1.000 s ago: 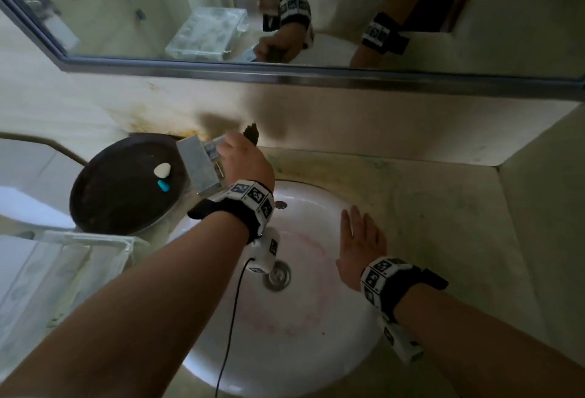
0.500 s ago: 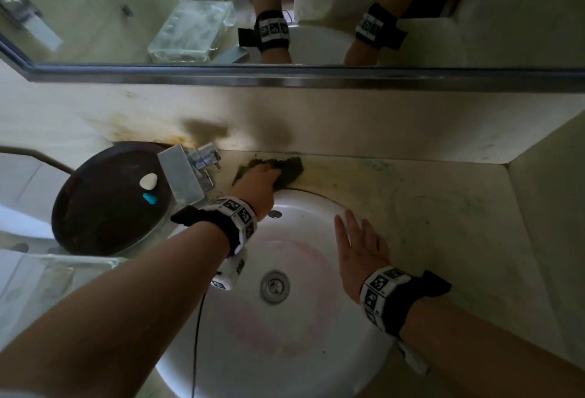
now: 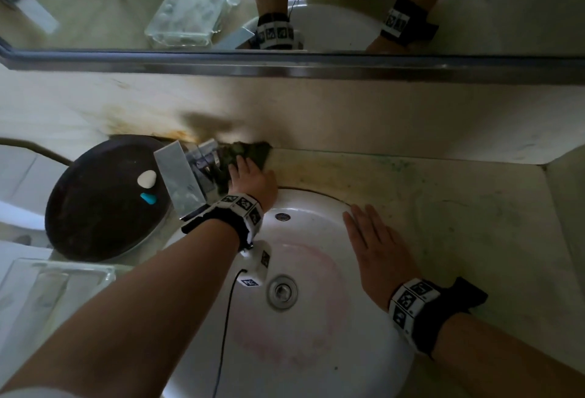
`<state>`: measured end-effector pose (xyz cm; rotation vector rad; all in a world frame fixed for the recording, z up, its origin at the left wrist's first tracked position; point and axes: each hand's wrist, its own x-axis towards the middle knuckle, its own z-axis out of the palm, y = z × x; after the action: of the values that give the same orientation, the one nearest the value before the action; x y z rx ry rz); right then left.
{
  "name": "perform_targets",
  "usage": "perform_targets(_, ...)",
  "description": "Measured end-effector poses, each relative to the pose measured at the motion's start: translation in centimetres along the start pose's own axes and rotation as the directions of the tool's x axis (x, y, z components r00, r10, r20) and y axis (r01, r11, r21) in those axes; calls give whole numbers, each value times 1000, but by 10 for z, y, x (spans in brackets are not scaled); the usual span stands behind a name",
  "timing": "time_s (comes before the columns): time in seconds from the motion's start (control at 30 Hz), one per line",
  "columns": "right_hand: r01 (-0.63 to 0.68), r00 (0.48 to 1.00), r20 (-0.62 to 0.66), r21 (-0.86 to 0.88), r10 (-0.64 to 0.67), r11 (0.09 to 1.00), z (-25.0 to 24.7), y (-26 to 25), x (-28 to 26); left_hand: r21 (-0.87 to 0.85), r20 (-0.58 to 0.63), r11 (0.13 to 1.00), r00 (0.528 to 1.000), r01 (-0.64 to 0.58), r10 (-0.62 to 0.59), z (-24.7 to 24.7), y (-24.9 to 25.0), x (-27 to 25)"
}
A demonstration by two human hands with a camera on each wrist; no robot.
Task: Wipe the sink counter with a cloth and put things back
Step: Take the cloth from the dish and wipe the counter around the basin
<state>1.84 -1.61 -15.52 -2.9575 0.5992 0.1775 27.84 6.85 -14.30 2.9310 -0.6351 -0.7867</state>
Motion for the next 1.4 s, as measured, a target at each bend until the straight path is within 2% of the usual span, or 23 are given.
perform_targets(0.1, -12, 1000, 2, 3, 12, 1000, -1, 1, 2, 53, 51, 985, 986, -163, 160, 6, 29, 0)
perform_targets(0.17, -14, 1000, 3, 6, 14, 1000, -1, 0, 3, 110, 75, 929, 935, -355, 348, 12, 55, -14)
perform_targets(0.23, -20, 1000, 9, 4, 20, 1000, -2, 0, 3, 71, 102, 898, 898, -435, 427, 20, 66, -22)
perform_targets(0.3, -24, 1000, 12, 10, 24, 1000, -2, 0, 3, 82, 90, 910, 912, -407, 400, 23, 61, -16)
perform_targets(0.43, -26, 1000, 13, 18, 26, 999, -1, 0, 2, 36, 6, 991, 992, -129, 129, 9, 29, -3)
perform_targets(0.53, -19, 1000, -5, 10, 19, 1000, 0, 2, 3, -35, -31, 998, 998, 59, -60, 0, 7, 4)
perform_targets(0.6, -20, 1000, -12, 7, 20, 1000, 1, 2, 3, -80, -60, 994, 995, 74, -79, -4, 5, 10)
perform_targets(0.67, -23, 1000, -16, 8, 24, 1000, 2, 2, 4, -28, -60, 1000, 998, -14, 12, 1, 10, 19)
perform_targets(0.73, -22, 1000, -22, 9, 23, 1000, 2, 2, 4, 79, -54, 981, 982, -177, 181, 7, 23, 11)
perform_targets(0.8, -21, 1000, -18, 9, 21, 1000, 3, 1, 5, 131, -9, 931, 939, -340, 344, 13, 40, -7)
perform_targets(0.87, -25, 1000, -16, 14, 25, 1000, 3, 2, 4, 124, 27, 891, 899, -437, 437, 16, 50, -24)
perform_targets(0.93, -20, 1000, -16, 29, 21, 999, 3, 2, 4, 33, -31, 914, 913, -405, 406, 10, 44, -19)
perform_targets(1.03, -23, 1000, -15, 37, 23, 999, 2, 2, 5, -111, -145, 962, 961, -251, 234, 4, 17, 4)
perform_targets(1.1, -22, 1000, -15, 33, 23, 999, 2, 2, 5, -107, -185, 978, 970, -179, 157, 0, 5, 10)
perform_targets(1.2, -26, 1000, -15, 33, 27, 999, 4, 2, 5, -35, -173, 995, 981, -95, 87, -4, 1, 15)
perform_targets(1.3, -21, 1000, -18, 27, 22, 999, 5, 3, 5, -68, -189, 997, 981, 21, -34, -11, 2, 23)
perform_targets(1.4, -19, 1000, -23, 41, 20, 999, 5, 3, 5, -89, -256, 995, 965, 36, -58, -14, -1, 30)
